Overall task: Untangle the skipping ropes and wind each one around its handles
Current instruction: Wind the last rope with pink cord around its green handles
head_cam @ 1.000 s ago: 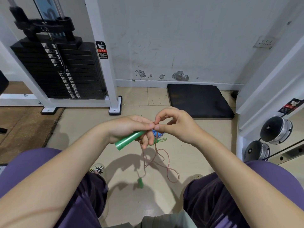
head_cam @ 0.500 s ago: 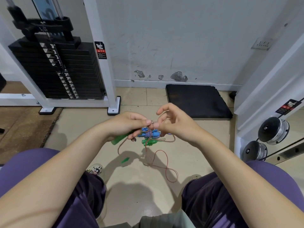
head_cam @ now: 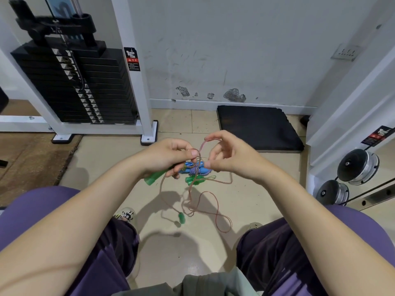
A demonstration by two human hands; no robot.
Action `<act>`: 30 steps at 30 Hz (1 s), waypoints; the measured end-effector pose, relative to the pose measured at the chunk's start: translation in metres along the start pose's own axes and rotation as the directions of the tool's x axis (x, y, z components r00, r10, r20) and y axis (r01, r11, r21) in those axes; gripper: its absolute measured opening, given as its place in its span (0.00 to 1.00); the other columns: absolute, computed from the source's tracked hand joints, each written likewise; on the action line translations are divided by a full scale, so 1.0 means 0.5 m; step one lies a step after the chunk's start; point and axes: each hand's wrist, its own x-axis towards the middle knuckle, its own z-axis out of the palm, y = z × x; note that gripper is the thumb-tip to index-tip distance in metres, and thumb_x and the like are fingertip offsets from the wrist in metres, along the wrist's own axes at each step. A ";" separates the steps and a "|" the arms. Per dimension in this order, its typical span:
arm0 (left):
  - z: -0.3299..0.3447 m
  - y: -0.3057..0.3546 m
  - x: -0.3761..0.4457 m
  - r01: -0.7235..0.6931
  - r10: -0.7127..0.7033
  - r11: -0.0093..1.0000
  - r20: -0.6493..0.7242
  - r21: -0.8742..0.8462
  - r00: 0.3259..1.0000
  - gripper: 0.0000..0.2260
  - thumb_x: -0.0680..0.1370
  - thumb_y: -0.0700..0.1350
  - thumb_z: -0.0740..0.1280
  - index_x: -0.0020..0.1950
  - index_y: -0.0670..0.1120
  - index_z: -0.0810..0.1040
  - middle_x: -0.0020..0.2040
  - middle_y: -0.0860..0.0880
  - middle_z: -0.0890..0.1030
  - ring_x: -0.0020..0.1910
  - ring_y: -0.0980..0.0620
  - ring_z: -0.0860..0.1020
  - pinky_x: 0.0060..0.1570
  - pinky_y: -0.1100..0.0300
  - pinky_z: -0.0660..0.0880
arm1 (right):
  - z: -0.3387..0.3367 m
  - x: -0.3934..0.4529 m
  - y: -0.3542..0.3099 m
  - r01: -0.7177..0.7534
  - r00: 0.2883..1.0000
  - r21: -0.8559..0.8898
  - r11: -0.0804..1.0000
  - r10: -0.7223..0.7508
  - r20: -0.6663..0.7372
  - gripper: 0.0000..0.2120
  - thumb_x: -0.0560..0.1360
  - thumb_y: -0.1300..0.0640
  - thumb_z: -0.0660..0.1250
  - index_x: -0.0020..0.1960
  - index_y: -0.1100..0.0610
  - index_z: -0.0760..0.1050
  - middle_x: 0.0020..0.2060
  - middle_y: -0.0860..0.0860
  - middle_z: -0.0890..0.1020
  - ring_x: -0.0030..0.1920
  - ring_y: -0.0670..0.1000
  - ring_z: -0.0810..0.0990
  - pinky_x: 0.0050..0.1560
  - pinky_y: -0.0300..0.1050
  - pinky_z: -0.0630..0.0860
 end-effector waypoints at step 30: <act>0.008 0.005 -0.002 -0.016 0.017 1.000 0.085 -0.004 0.996 0.13 0.82 0.48 0.61 0.54 0.39 0.79 0.30 0.43 0.77 0.23 0.49 0.74 0.32 0.59 0.71 | 0.024 0.005 -0.012 0.095 0.981 0.009 0.995 -0.092 -0.171 0.07 0.74 0.65 0.72 0.42 0.57 0.75 0.30 0.53 0.76 0.29 0.46 0.74 0.34 0.38 0.72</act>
